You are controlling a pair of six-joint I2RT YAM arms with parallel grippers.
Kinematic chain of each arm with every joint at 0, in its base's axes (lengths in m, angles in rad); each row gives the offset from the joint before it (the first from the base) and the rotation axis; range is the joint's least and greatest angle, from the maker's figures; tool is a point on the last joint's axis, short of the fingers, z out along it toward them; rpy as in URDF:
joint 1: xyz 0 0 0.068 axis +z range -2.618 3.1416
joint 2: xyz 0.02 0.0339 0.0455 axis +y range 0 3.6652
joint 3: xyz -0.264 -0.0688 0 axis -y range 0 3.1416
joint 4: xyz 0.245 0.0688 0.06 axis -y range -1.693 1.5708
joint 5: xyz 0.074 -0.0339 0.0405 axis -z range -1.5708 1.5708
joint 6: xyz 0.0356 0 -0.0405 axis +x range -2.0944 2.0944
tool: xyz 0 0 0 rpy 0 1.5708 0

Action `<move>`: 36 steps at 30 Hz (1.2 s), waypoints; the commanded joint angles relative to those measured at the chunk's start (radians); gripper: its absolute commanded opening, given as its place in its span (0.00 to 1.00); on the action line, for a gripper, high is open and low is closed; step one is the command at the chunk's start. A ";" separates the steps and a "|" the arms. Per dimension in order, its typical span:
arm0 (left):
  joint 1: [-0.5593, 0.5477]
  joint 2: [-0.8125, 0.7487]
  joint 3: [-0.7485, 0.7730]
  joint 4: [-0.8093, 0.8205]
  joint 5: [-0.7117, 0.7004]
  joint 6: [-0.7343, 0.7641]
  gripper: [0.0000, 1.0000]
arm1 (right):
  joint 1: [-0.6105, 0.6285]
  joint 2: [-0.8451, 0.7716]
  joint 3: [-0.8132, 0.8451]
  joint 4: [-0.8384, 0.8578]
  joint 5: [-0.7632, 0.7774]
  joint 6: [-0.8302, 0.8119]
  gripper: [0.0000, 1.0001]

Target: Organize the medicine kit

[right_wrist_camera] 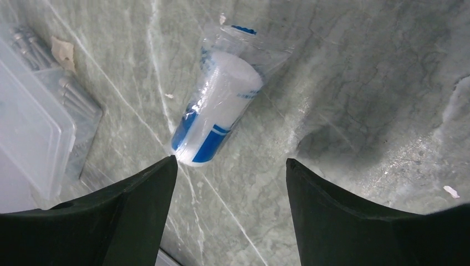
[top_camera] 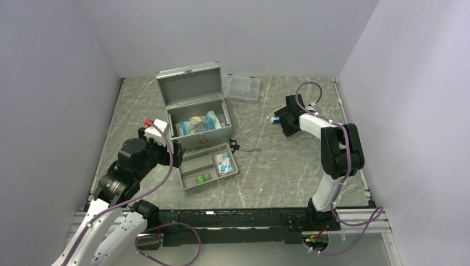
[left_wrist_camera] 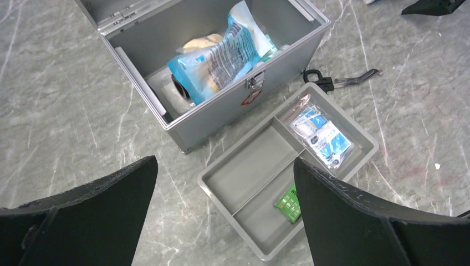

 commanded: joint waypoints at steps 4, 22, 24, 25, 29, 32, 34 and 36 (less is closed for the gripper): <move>0.004 -0.026 -0.033 0.044 0.042 -0.031 0.99 | -0.010 0.031 0.036 0.069 0.020 0.122 0.72; 0.004 0.008 -0.030 0.019 0.057 -0.008 0.99 | -0.033 0.101 0.060 0.062 0.033 0.143 0.47; 0.004 0.013 -0.029 0.017 0.062 -0.007 0.99 | -0.037 0.101 0.053 0.066 0.033 0.137 0.42; 0.004 0.014 -0.029 0.016 0.063 -0.007 0.99 | -0.037 0.100 0.048 0.069 0.031 0.134 0.39; 0.004 0.015 -0.028 0.014 0.069 -0.007 0.99 | -0.038 0.091 0.029 0.088 0.018 0.108 0.23; 0.004 0.016 -0.028 0.013 0.072 -0.007 0.99 | -0.038 0.077 0.019 0.098 0.003 0.072 0.14; 0.004 0.015 -0.027 0.012 0.071 -0.007 1.00 | -0.038 0.063 0.017 0.094 -0.007 0.044 0.10; 0.004 0.016 -0.025 0.012 0.071 -0.007 0.99 | -0.038 0.042 0.003 0.093 -0.014 0.015 0.08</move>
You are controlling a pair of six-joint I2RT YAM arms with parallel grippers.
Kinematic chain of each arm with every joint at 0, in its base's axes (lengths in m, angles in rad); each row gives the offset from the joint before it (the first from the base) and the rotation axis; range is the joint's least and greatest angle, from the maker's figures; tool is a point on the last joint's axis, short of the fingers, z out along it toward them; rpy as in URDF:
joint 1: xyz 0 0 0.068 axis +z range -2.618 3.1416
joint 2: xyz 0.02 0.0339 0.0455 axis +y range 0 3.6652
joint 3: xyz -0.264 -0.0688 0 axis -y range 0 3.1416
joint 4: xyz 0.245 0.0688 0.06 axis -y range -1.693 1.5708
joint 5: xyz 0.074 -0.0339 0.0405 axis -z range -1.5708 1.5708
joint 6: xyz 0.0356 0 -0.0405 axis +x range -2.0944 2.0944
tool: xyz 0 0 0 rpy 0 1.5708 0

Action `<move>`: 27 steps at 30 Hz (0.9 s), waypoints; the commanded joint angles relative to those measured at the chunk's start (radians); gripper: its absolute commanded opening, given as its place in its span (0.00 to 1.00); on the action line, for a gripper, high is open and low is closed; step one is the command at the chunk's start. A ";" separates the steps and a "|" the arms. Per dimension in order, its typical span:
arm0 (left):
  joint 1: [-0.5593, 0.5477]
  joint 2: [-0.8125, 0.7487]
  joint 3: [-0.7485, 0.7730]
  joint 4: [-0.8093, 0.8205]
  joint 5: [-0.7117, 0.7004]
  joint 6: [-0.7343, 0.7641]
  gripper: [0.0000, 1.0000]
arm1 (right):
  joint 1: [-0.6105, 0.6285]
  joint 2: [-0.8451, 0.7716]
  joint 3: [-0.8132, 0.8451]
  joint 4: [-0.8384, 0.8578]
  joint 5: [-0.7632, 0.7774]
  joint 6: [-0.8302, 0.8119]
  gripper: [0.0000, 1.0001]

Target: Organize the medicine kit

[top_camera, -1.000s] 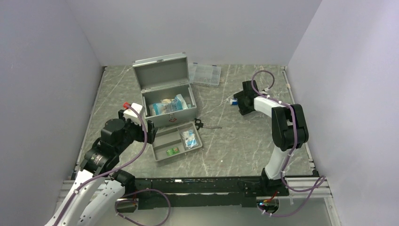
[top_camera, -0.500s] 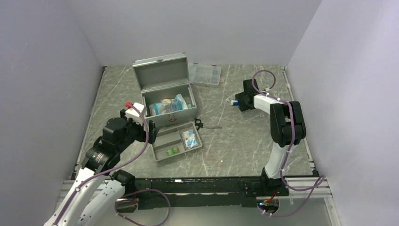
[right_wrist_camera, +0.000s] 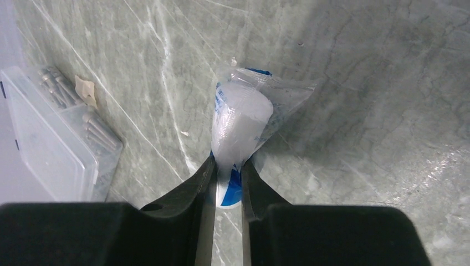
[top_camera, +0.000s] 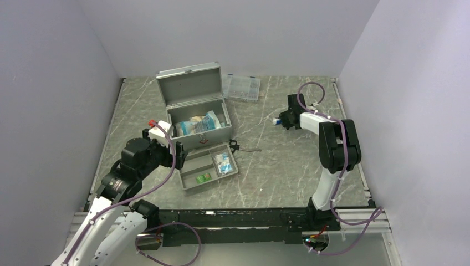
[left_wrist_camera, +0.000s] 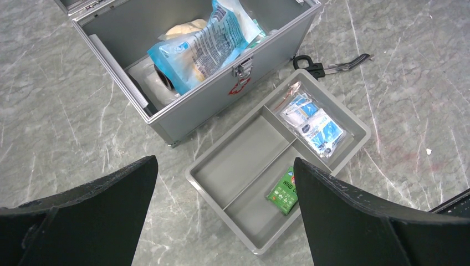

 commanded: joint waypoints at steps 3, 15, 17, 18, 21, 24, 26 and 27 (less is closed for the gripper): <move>0.004 0.000 0.014 0.011 0.016 0.001 0.99 | -0.002 -0.093 -0.046 0.017 -0.019 -0.142 0.07; 0.004 -0.002 0.020 0.002 0.015 0.003 0.99 | 0.033 -0.309 -0.090 -0.025 -0.078 -0.521 0.05; 0.004 -0.006 0.018 0.000 0.010 0.002 1.00 | 0.043 -0.340 -0.093 -0.030 -0.083 -0.571 0.05; 0.004 -0.009 0.018 0.000 0.010 0.003 0.99 | 0.052 -0.356 -0.098 -0.023 -0.086 -0.598 0.05; 0.004 -0.013 0.020 -0.002 0.002 0.002 0.99 | 0.081 -0.407 -0.123 0.019 -0.115 -0.681 0.06; 0.004 -0.020 0.023 -0.010 -0.012 0.000 0.99 | 0.117 -0.451 -0.143 0.054 -0.148 -0.755 0.07; 0.004 -0.029 0.023 -0.011 -0.027 -0.002 0.99 | 0.151 -0.475 -0.143 0.063 -0.135 -0.801 0.07; 0.004 -0.035 0.023 -0.012 -0.049 -0.003 0.99 | 0.175 -0.486 -0.143 0.071 -0.129 -0.835 0.07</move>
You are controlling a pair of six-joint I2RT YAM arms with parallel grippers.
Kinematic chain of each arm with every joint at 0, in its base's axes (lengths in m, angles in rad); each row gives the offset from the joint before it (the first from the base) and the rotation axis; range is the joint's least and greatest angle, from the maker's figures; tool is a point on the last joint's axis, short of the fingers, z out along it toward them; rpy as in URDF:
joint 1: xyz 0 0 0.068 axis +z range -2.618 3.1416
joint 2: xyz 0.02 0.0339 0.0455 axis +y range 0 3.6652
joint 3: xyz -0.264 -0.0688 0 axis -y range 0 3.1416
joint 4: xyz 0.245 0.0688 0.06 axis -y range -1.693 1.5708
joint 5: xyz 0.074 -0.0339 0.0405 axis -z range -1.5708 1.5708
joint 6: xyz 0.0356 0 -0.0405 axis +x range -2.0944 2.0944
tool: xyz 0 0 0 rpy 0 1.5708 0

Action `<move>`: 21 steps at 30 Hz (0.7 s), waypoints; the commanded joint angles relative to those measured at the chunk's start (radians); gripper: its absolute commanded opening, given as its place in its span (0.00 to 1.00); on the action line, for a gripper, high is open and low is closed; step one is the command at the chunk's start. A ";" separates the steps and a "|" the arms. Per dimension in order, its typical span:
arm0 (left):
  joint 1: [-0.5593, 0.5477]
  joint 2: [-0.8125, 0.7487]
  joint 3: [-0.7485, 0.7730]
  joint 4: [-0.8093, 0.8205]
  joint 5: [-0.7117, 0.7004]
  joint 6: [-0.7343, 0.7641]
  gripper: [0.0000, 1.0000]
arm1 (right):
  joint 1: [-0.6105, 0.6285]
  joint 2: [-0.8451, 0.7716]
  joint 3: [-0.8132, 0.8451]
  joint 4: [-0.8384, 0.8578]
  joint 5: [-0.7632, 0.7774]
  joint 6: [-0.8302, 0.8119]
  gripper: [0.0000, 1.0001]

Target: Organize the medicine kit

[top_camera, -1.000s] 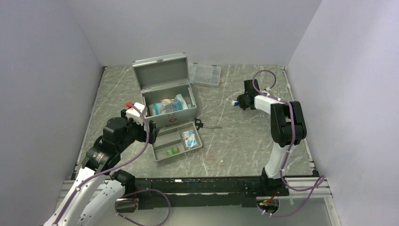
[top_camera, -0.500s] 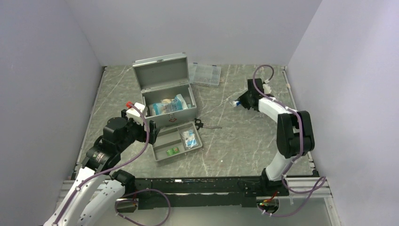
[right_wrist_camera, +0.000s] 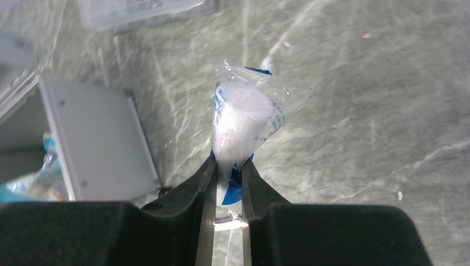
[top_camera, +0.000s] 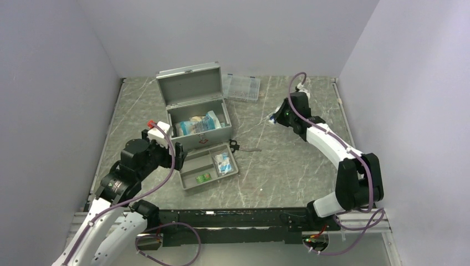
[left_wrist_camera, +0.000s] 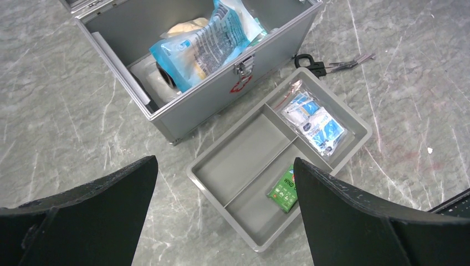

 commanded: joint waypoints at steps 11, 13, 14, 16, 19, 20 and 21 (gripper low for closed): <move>0.004 -0.125 0.020 -0.003 -0.159 -0.014 0.99 | 0.239 -0.115 0.062 0.147 -0.119 -0.388 0.13; 0.004 -0.144 0.015 0.002 -0.155 -0.012 0.99 | 0.272 -0.108 0.089 0.160 -0.141 -0.412 0.14; 0.004 -0.151 0.014 0.005 -0.156 -0.012 0.99 | 0.285 -0.099 0.106 0.160 -0.142 -0.423 0.14; 0.004 -0.160 0.011 0.006 -0.158 -0.013 0.98 | 0.316 -0.078 0.148 0.155 -0.130 -0.458 0.14; 0.004 -0.162 0.013 0.004 -0.156 -0.013 0.99 | 0.363 -0.031 0.222 0.135 -0.098 -0.513 0.15; 0.004 -0.161 0.014 0.003 -0.154 -0.013 0.99 | 0.378 -0.006 0.245 0.132 -0.083 -0.532 0.15; 0.004 -0.160 0.014 0.003 -0.154 -0.014 0.99 | 0.391 0.012 0.269 0.126 -0.074 -0.549 0.15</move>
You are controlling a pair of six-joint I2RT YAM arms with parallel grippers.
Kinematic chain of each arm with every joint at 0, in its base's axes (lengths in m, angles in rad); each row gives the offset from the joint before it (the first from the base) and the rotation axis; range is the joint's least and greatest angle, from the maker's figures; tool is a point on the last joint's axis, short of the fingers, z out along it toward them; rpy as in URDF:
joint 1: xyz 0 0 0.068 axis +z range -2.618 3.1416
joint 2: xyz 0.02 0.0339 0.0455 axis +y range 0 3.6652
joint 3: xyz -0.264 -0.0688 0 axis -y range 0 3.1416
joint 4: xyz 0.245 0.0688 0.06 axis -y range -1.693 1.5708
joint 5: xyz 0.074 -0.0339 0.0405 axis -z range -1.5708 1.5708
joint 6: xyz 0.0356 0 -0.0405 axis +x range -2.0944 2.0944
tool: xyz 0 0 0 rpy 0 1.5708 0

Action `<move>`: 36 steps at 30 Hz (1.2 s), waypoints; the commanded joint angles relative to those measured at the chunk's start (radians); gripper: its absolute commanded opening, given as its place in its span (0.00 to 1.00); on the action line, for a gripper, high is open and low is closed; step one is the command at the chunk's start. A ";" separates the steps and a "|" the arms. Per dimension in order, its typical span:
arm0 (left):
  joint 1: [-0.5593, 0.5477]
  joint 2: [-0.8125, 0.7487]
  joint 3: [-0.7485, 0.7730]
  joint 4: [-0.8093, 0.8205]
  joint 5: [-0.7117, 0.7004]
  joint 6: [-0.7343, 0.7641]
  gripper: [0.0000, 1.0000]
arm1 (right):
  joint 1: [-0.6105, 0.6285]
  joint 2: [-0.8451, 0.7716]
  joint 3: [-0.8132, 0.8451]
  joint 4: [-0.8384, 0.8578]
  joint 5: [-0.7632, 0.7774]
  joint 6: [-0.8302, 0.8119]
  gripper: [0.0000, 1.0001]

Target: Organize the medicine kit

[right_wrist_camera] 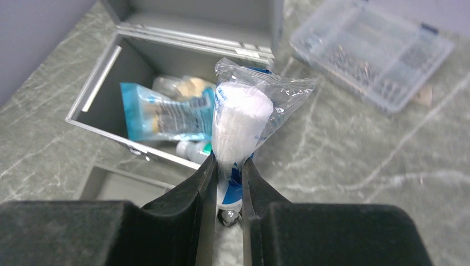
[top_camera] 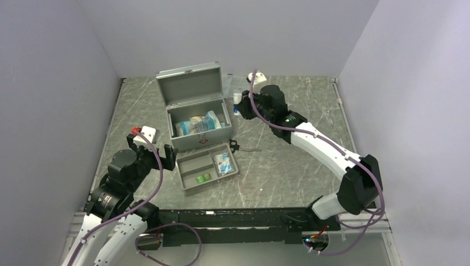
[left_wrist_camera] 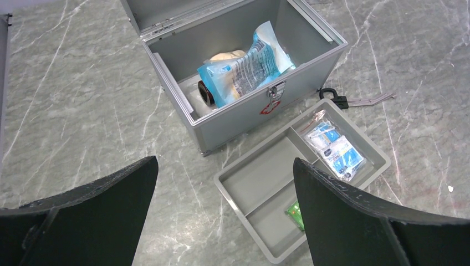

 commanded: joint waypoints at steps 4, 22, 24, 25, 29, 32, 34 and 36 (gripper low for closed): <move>0.004 -0.007 0.016 0.020 -0.010 -0.008 0.98 | 0.079 0.152 0.207 0.001 0.028 -0.176 0.18; 0.004 -0.018 0.014 0.022 -0.002 -0.009 0.99 | 0.144 0.544 0.615 -0.266 0.152 -0.220 0.14; 0.004 -0.018 0.014 0.022 -0.001 -0.009 0.99 | 0.143 0.562 0.637 -0.295 0.152 -0.215 0.15; 0.004 -0.017 0.013 0.022 0.000 -0.009 0.99 | 0.144 0.567 0.644 -0.306 0.150 -0.212 0.15; 0.004 -0.020 0.014 0.023 0.003 -0.008 0.99 | 0.144 0.592 0.664 -0.350 0.149 -0.206 0.16; 0.004 -0.021 0.014 0.021 0.003 -0.009 0.99 | 0.144 0.628 0.699 -0.393 0.157 -0.180 0.17; 0.004 -0.023 0.015 0.022 0.003 -0.009 0.99 | 0.144 0.648 0.708 -0.403 0.158 -0.171 0.17; 0.004 -0.024 0.015 0.021 0.002 -0.009 0.99 | 0.144 0.660 0.711 -0.403 0.152 -0.158 0.17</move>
